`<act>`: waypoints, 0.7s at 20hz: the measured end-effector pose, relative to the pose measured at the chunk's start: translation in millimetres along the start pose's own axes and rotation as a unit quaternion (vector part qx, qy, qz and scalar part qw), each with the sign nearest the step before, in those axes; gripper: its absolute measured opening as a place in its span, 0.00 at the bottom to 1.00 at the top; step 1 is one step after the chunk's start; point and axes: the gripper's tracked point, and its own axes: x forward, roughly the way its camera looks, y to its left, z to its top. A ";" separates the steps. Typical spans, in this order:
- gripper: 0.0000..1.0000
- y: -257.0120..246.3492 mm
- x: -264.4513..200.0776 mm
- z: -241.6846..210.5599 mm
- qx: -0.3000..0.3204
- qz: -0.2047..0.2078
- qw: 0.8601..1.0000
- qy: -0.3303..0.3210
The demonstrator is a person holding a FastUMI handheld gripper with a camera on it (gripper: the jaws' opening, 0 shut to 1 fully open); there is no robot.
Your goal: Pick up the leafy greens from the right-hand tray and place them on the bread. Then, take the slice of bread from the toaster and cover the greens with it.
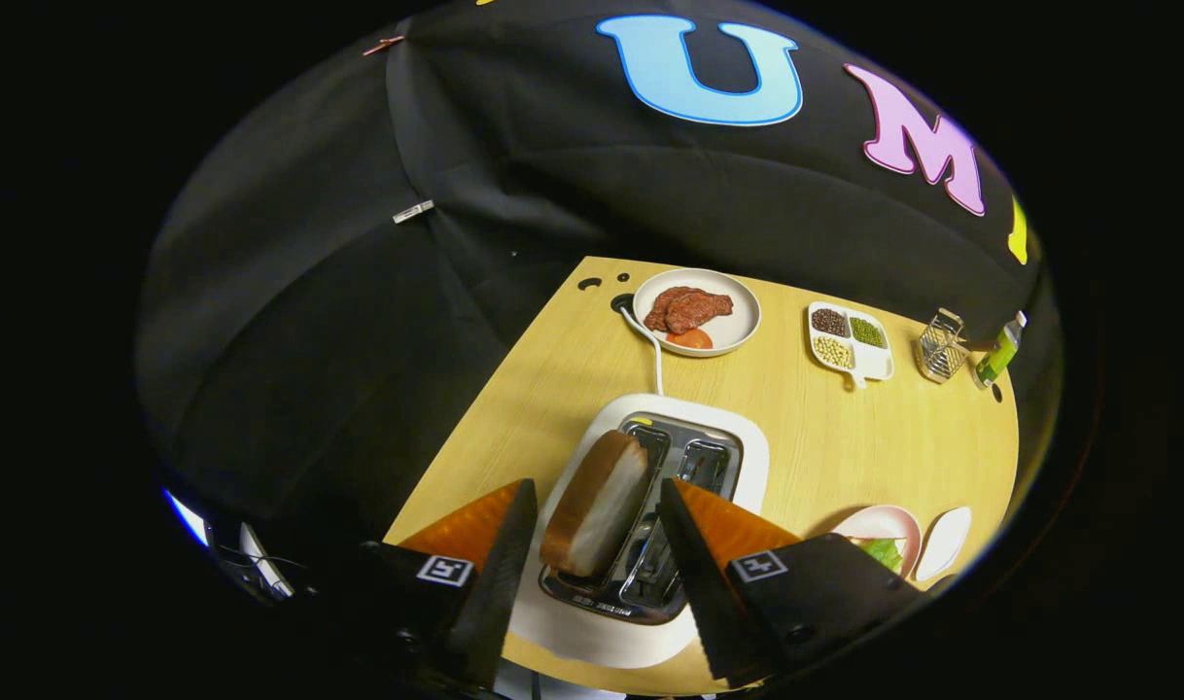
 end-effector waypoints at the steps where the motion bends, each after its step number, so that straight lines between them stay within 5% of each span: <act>1: 0.75 -1.4 0.9 -0.7 0.003 -0.010 1.000 0.002; 6: 0.17 -12.6 8.2 -9.7 0.086 -0.039 0.995 0.028; 14: 0.11 -5.5 -22.7 13.5 0.062 -0.015 0.998 -0.018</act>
